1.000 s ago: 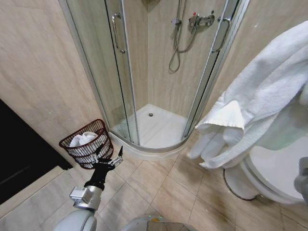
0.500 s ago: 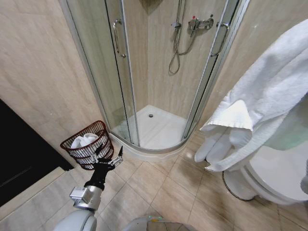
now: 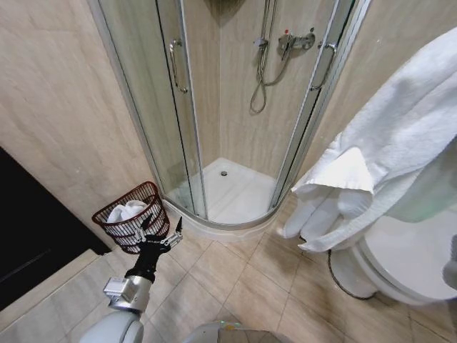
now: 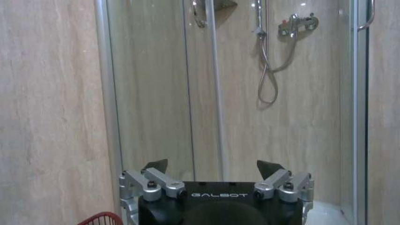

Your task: Discard the used towel into the hamper.

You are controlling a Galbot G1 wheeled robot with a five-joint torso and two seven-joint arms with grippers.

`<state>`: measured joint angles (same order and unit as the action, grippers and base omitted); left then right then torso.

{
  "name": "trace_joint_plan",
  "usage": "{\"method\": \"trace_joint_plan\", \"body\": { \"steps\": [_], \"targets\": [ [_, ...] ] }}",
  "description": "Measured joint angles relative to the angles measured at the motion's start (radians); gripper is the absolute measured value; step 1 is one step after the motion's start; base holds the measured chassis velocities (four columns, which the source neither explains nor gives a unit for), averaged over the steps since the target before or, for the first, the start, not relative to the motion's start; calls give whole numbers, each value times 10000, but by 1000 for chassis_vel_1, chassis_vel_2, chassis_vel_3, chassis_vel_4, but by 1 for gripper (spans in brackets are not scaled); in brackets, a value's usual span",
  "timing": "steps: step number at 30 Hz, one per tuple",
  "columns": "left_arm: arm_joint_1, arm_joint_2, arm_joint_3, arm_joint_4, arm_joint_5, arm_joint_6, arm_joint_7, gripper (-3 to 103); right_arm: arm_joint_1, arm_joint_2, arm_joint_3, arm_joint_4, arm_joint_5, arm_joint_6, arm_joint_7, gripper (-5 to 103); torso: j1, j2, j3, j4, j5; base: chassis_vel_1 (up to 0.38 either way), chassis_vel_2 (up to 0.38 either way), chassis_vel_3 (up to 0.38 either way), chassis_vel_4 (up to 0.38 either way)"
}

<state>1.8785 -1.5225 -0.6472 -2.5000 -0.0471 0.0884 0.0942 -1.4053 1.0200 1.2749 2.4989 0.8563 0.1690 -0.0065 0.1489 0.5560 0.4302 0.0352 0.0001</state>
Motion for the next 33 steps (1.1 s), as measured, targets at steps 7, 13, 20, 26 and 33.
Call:
{"method": "trace_joint_plan", "body": {
  "steps": [7,13,20,26,33],
  "targets": [
    [0,0,0,0,0,0,0,93,52,-184,253,5,131,-81,80,20,111,272,160,0,-2,0,0,0,0],
    [0,0,0,0,0,0,0,93,-76,-123,434,9,179,-86,77,20,219,544,325,0,-1,0,0,0,0],
    [0,0,0,0,0,0,0,93,-138,-92,575,12,258,-104,81,20,332,828,496,0,-1,0,0,0,0],
    [0,0,0,0,0,0,0,93,-269,148,772,13,284,-137,93,20,443,1092,649,1,-1,0,0,0,0],
    [0,0,0,0,0,0,0,93,-476,205,1122,13,482,-32,-12,20,569,1388,817,0,-1,0,0,0,0]
  ]
}}
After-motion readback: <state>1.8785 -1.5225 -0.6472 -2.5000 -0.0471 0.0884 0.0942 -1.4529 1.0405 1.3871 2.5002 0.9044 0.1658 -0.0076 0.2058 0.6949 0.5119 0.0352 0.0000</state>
